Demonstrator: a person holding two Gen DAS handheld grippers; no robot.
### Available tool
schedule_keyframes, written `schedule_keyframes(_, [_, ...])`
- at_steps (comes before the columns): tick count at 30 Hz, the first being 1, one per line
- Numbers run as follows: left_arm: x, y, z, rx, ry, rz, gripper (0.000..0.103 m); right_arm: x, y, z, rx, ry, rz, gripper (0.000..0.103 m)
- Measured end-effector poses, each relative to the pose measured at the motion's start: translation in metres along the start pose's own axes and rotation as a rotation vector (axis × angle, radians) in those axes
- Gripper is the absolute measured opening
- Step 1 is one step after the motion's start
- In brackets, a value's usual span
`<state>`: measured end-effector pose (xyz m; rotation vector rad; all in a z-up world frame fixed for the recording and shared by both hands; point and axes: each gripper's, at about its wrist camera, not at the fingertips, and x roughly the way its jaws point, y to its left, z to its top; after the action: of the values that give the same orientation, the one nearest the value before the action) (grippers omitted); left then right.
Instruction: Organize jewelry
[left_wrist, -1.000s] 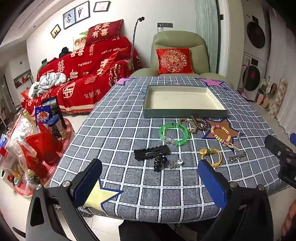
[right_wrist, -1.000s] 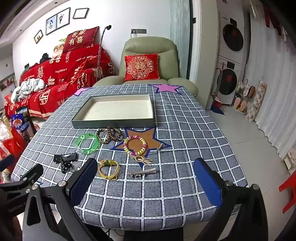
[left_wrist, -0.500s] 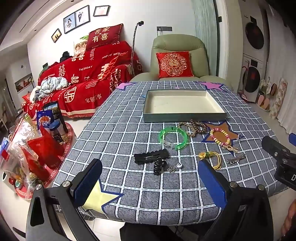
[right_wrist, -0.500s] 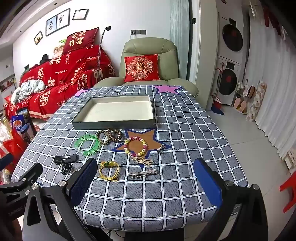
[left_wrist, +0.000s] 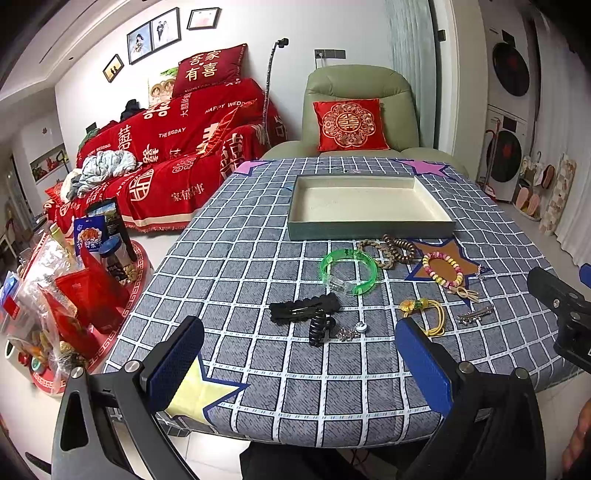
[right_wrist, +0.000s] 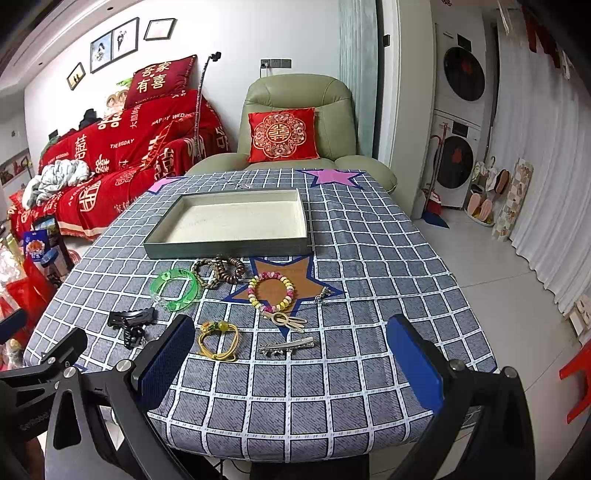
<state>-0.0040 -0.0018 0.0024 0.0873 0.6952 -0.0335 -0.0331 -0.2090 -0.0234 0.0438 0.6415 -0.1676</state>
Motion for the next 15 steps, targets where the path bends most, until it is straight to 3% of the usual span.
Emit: schedule_keyframes(15, [0.0033, 0.0015, -0.0036, -0.002, 0.005, 0.0, 0.103, 0.0015, -0.0003, 0.0003, 0.002, 0.0, 0.002, 0.103])
